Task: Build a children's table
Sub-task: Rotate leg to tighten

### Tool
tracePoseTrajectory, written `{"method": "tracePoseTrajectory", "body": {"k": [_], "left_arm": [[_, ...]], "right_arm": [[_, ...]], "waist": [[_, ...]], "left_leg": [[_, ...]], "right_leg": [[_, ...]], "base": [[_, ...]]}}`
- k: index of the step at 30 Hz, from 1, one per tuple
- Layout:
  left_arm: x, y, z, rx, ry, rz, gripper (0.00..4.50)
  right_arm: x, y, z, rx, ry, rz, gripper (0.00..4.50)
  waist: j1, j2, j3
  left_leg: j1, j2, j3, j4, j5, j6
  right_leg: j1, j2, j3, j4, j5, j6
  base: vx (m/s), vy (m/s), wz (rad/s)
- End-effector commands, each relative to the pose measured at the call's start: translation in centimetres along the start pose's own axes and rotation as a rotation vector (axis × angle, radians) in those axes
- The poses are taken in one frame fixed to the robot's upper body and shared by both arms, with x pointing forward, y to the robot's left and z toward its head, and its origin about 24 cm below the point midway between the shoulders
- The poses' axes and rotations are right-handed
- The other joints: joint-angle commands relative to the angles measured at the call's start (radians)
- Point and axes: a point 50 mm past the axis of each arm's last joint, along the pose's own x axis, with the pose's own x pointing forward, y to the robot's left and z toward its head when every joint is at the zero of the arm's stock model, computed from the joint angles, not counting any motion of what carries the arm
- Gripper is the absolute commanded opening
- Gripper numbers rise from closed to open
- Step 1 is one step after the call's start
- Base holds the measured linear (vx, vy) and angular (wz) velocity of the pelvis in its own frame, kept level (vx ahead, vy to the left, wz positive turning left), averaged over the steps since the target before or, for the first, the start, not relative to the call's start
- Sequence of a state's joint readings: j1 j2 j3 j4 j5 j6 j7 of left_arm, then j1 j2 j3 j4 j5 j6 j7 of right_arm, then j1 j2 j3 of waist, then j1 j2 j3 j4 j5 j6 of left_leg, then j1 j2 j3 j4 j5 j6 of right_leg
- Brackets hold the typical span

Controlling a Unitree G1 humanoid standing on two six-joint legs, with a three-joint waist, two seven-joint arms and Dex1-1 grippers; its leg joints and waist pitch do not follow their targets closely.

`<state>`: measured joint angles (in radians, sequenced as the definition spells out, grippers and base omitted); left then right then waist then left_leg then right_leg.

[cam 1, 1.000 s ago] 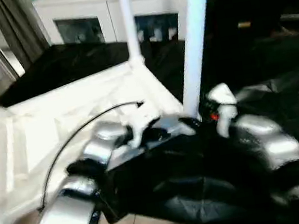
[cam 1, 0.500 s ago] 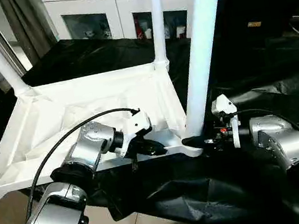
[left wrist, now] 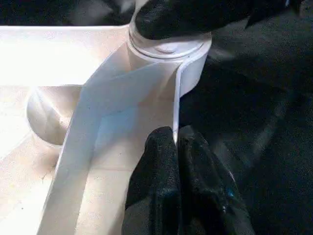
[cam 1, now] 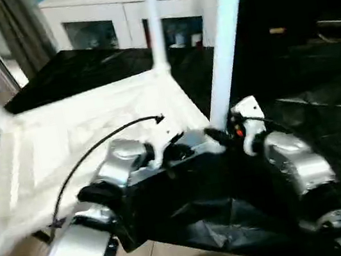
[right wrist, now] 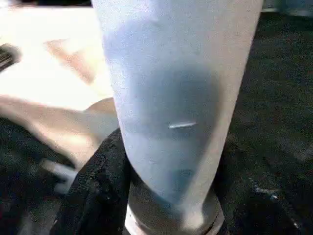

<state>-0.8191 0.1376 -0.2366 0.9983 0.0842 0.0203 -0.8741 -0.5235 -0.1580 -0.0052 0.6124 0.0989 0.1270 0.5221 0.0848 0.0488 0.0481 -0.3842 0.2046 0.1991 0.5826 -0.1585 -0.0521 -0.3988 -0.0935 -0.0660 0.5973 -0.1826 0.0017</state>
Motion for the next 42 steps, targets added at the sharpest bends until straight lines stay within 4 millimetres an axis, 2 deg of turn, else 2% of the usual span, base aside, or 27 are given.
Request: {"method": "tracePoseTrajectory", "body": {"k": [1, 3, 4, 5, 7, 8, 10, 11, 13, 15, 16, 18, 21, 22, 24, 26, 27, 28, 29, 31, 32, 35, 36, 37, 39, 40, 42], "left_arm": [[0.0, 1.0, 1.4, -0.012, -0.048, 0.115, 0.00], [0.5, 0.5, 2.0, 0.001, -0.077, 0.098, 0.00], [0.6, 0.4, 2.1, 0.006, -0.086, 0.091, 0.00], [0.6, 0.3, 2.2, 0.006, -0.097, 0.085, 0.00], [0.6, 0.3, 2.3, 0.005, -0.102, 0.075, 0.00], [0.6, 0.1, 2.3, 0.015, -0.103, 0.047, 0.00], [0.5, 0.0, 2.2, 0.023, -0.104, 0.028, 0.00], [0.0, -0.1, 1.7, 0.050, -0.087, -0.035, 0.00], [0.0, -0.1, 1.7, 0.050, -0.087, -0.035, 0.00], [-0.5, -0.2, 1.2, 0.074, -0.069, -0.100, 0.00], [-0.5, -0.2, 1.2, 0.074, -0.069, -0.100, 0.00], [-1.2, -0.5, 0.9, 0.095, -0.061, -0.191, 0.00], [-1.9, -0.6, 0.4, 0.102, -0.044, -0.263, 0.00], [-2.1, -0.6, 0.3, 0.102, -0.037, -0.278, 0.00], [-2.2, -0.5, 0.0, 0.117, -0.020, -0.283, 0.00], [-2.4, -0.7, -0.2, 0.119, -0.002, -0.315, 0.00], [-2.5, -0.8, -0.2, 0.115, -0.002, -0.327, 0.00], [-2.5, -0.8, -0.2, 0.115, -0.002, -0.327, 0.00], [-2.5, -0.8, -0.3, 0.113, -0.003, -0.330, 0.00], [-2.7, -0.8, -0.3, 0.111, -0.006, -0.326, 0.00], [-2.7, -0.8, -0.3, 0.111, -0.006, -0.326, 0.00], [-2.8, -0.7, -0.3, 0.110, -0.009, -0.313, 0.00], [-2.8, -0.6, -0.3, 0.107, -0.010, -0.302, 0.00], [-2.8, -0.6, -0.3, 0.107, -0.010, -0.302, 0.00], [-2.2, 0.0, 0.2, 0.087, -0.024, -0.190, 0.00], [-2.1, 0.1, 0.2, 0.082, -0.025, -0.170, 0.00], [-1.4, 0.8, 0.9, 0.043, -0.040, -0.038, 0.00]], "right_arm": [[0.6, 2.0, -3.0, 0.067, 0.120, 0.013, 1.99], [1.4, 3.9, -2.7, 0.053, 0.095, 0.092, 1.99], [1.6, 4.2, -2.5, 0.046, 0.084, 0.119, 1.99], [1.6, 4.5, -2.3, 0.048, 0.072, 0.143, 2.34], [1.7, 4.5, -2.1, 0.060, 0.062, 0.160, 2.69], [1.6, 4.4, -1.8, 0.059, 0.057, 0.183, 2.71], [1.5, 4.3, -1.7, 0.057, 0.054, 0.194, 2.90], [0.6, 3.1, -1.4, -0.002, 0.057, 0.236, 2.90], [0.6, 3.1, -1.4, -0.002, 0.057, 0.236, 2.90], [-0.3, 2.0, -1.0, -0.038, 0.056, 0.281, 2.90], [-0.3, 2.0, -1.0, -0.038, 0.056, 0.281, 2.90], [-1.8, 1.1, -0.5, -0.069, 0.052, 0.386, 2.90], [-3.1, 0.4, -0.2, -0.087, 0.075, 0.486, 2.90], [-3.4, 0.3, -0.2, -0.088, 0.087, 0.509, 2.90], [-4.1, 0.0, -0.2, -0.089, 0.119, 0.556, 2.90], [-4.5, -0.1, -0.3, -0.078, 0.146, 0.597, 2.90], [-4.6, -0.2, -0.4, -0.077, 0.152, 0.606, 2.90], [-4.6, -0.2, -0.4, -0.077, 0.152, 0.606, 2.90], [-4.6, -0.2, -0.4, -0.076, 0.153, 0.609, 2.90], [-4.3, -0.1, -0.4, -0.064, 0.146, 0.604, 2.64], [-4.3, -0.1, -0.4, -0.064, 0.146, 0.604, 2.64], [-4.0, 0.2, -0.4, -0.045, 0.138, 0.593, 2.41], [-3.8, 0.3, -0.5, -0.041, 0.136, 0.580, 2.29], [-3.8, 0.3, -0.5, -0.041, 0.136, 0.580, 2.21], [-2.7, 0.1, -1.1, -0.031, 0.130, 0.393, 2.12], [-2.5, 0.0, -1.2, -0.023, 0.130, 0.362, 2.12], [-1.5, -0.2, -1.5, 0.046, 0.113, 0.180, 2.05]], "waist": [[-0.001, -0.012, -0.060], [0.002, 0.002, -0.061], [0.000, -0.002, -0.060], [0.001, -0.003, -0.062], [0.000, 0.000, -0.061], [0.001, 0.001, -0.061], [0.001, 0.000, -0.063], [0.001, 0.000, -0.063], [0.004, 0.000, -0.065], [0.004, 0.001, -0.069], [0.007, 0.000, -0.072], [0.011, 0.000, -0.075], [0.015, -0.002, -0.077], [0.018, -0.001, -0.075], [0.020, -0.010, -0.072], [0.024, -0.004, -0.068], [0.024, -0.004, -0.068], [0.027, -0.006, -0.067], [0.028, -0.006, -0.068], [0.029, -0.015, -0.068], [0.029, -0.011, -0.069], [0.031, -0.011, -0.071], [0.030, -0.007, -0.071], [0.029, -0.008, -0.071], [0.025, -0.008, -0.068], [0.023, -0.007, -0.067], [0.015, -0.010, -0.062]], "left_leg": [[0.024, 0.020, -0.022, -0.077, -0.338, -0.004], [0.022, 0.021, -0.024, -0.078, -0.336, -0.001], [0.021, 0.022, -0.023, -0.080, -0.341, -0.001], [0.024, 0.022, -0.022, -0.079, -0.344, 0.000], [0.024, 0.022, -0.022, -0.080, -0.353, 0.000], [0.024, 0.022, -0.022, -0.079, -0.354, 0.002], [0.020, 0.022, -0.022, -0.078, -0.337, 0.010], [0.019, 0.022, -0.022, -0.078, -0.331, 0.010], [0.020, 0.022, -0.019, -0.075, -0.316, 0.019], [0.016, 0.023, -0.018, -0.071, -0.274, 0.030], [0.016, 0.024, -0.017, -0.067, -0.248, 0.041], [0.014, 0.026, -0.015, -0.061, -0.208, 0.066], [0.012, 0.024, -0.013, -0.055, -0.172, 0.102], [0.014, 0.026, -0.012, -0.054, -0.184, 0.108], [0.016, 0.026, -0.011, -0.057, -0.201, 0.098], [0.020, 0.031, -0.013, -0.062, -0.235, 0.077], [0.020, 0.031, -0.013, -0.062, -0.235, 0.077], [0.021, 0.032, -0.014, -0.064, -0.251, 0.061], [0.022, 0.031, -0.013, -0.064, -0.252, 0.057], [0.021, 0.032, -0.013, -0.065, -0.249, 0.051], [0.019, 0.031, -0.014, -0.064, -0.236, 0.051], [0.019, 0.030, -0.013, -0.061, -0.216, 0.057], [0.018, 0.029, -0.013, -0.061, -0.209, 0.058], [0.017, 0.028, -0.013, -0.061, -0.209, 0.059], [0.017, 0.028, -0.013, -0.063, -0.222, 0.047], [0.018, 0.026, -0.014, -0.065, -0.236, 0.037], [0.028, 0.023, -0.017, -0.070, -0.299, 0.004]], "right_leg": [[0.035, -0.055, 0.032, -0.091, -0.366, -0.175], [0.036, -0.057, 0.033, -0.090, -0.339, -0.178], [0.036, -0.055, 0.033, -0.092, -0.333, -0.177], [0.036, -0.054, 0.033, -0.090, -0.315, -0.182], [0.036, -0.052, 0.033, -0.088, -0.298, -0.191], [0.037, -0.054, 0.033, -0.087, -0.291, -0.195], [0.041, -0.055, 0.033, -0.085, -0.276, -0.196], [0.042, -0.055, 0.033, -0.084, -0.270, -0.198], [0.044, -0.052, 0.032, -0.083, -0.239, -0.202], [0.047, -0.052, 0.032, -0.072, -0.163, -0.227], [0.050, -0.051, 0.032, -0.066, -0.114, -0.240], [0.053, -0.049, 0.031, -0.057, -0.031, -0.264], [0.057, -0.047, 0.029, -0.048, 0.045, -0.287], [0.054, -0.051, 0.028, -0.051, 0.021, -0.294], [0.053, -0.050, 0.028, -0.056, -0.037, -0.288], [0.049, -0.052, 0.030, -0.063, -0.123, -0.275], [0.049, -0.052, 0.030, -0.063, -0.123, -0.275], [0.047, -0.054, 0.031, -0.066, -0.160, -0.266], [0.047, -0.054, 0.032, -0.065, -0.163, -0.264], [0.047, -0.055, 0.033, -0.065, -0.165, -0.261], [0.047, -0.056, 0.033, -0.063, -0.158, -0.259], [0.047, -0.054, 0.033, -0.060, -0.131, -0.261], [0.047, -0.053, 0.032, -0.060, -0.116, -0.262], [0.047, -0.053, 0.032, -0.059, -0.113, -0.262], [0.043, -0.054, 0.033, -0.062, -0.138, -0.256], [0.042, -0.055, 0.032, -0.064, -0.164, -0.252], [0.038, -0.056, 0.032, -0.079, -0.299, -0.219]], "base": [[0.000, 0.000, 0.00], [0.000, 0.000, 0.00], [0.000, 0.000, 0.00], [0.000, 0.000, 0.00], [0.000, 0.000, 0.00], [0.000, 0.000, 0.00], [0.000, 0.000, 0.00], [0.000, 0.000, 0.00], [0.000, 0.000, 0.00], [0.000, 0.000, 0.00], [0.000, 0.000, 0.00], [0.000, 0.000, 0.00], [0.017, 0.000, 0.00], [0.000, 0.000, 0.00], [0.000, 0.000, 0.00], [0.000, 0.000, 0.00], [0.000, 0.000, 0.00], [0.000, 0.000, 0.00], [0.000, 0.000, 0.00], [0.000, 0.000, 0.00], [0.000, 0.000, 0.00], [0.000, 0.000, 0.00], [0.000, 0.000, 0.00], [0.000, 0.000, 0.00], [0.000, 0.000, 0.00], [0.000, 0.000, 0.00], [0.000, 0.000, 0.00]]}}
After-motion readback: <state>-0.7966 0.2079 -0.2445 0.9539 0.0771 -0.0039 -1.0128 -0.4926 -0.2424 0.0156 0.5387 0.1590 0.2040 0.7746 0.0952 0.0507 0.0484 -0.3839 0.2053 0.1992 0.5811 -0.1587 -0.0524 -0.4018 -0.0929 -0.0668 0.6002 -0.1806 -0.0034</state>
